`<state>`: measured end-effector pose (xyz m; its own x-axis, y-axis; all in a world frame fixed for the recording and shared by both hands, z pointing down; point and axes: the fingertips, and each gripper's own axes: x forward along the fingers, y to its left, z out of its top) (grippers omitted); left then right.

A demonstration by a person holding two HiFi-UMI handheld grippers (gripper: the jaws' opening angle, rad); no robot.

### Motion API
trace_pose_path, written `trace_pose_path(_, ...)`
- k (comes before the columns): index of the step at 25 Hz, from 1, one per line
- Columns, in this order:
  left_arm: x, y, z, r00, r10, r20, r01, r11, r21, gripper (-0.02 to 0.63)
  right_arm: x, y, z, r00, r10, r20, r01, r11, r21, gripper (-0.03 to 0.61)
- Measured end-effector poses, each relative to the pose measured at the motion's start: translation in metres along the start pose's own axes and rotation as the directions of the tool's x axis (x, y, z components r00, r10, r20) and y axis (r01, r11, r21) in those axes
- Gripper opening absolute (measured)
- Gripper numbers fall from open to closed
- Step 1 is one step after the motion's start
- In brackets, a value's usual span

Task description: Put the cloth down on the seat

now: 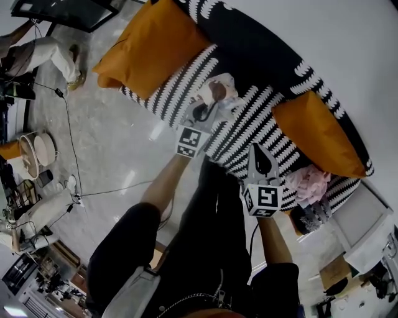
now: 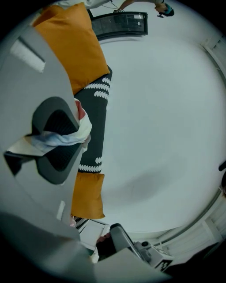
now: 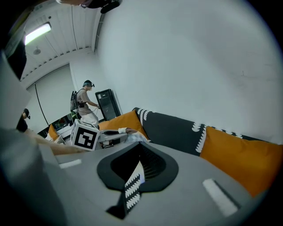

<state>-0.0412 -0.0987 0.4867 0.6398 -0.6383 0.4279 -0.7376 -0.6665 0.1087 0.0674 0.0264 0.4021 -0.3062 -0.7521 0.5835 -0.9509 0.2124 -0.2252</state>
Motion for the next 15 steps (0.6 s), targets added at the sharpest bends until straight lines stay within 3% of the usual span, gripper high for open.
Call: trace_pose_path(15,0.045,0.013,-0.081,0.996,-0.028,-0.079,0.028,1.000,-0.003,0.060,0.070,-0.033,-0.054,0.998,-0.030,-0.062,0.032,0.999,0.029,0.003)
